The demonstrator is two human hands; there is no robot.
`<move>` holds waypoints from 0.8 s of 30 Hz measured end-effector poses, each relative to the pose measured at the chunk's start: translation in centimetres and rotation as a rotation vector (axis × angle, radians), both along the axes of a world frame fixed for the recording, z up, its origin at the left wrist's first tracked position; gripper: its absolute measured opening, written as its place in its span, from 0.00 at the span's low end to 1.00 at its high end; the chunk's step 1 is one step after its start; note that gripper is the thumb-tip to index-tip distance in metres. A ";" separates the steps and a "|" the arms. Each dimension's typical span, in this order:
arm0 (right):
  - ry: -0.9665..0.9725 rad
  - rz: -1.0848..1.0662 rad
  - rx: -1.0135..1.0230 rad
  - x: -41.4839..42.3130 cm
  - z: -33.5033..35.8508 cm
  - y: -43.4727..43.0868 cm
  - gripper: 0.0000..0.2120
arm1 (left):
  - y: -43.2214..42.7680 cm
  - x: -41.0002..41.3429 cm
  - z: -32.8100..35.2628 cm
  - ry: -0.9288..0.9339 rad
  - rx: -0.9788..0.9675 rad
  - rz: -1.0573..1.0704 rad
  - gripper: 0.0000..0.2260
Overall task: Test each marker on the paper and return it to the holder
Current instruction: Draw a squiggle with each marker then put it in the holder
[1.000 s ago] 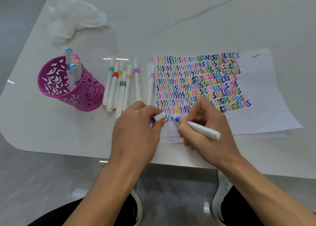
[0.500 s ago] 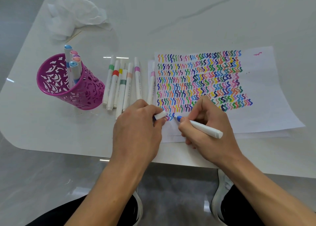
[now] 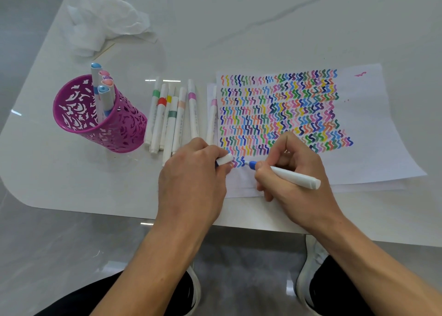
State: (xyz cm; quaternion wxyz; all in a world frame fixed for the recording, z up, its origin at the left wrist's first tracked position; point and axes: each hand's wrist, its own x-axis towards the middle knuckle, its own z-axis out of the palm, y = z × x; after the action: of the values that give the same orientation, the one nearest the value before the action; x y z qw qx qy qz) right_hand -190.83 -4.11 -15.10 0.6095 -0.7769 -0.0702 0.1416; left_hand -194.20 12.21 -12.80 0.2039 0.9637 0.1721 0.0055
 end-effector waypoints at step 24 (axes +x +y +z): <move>0.045 -0.050 0.239 1.1 1.8 0.5 0.08 | -0.3 -0.3 1.0 -0.040 -0.433 -0.048 0.10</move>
State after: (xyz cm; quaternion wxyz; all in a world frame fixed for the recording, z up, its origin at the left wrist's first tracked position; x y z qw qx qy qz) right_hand -189.76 -3.58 -13.28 0.7024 -0.6969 -0.0535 0.1346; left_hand -194.47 11.87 -11.78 0.4096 0.9010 0.1420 -0.0175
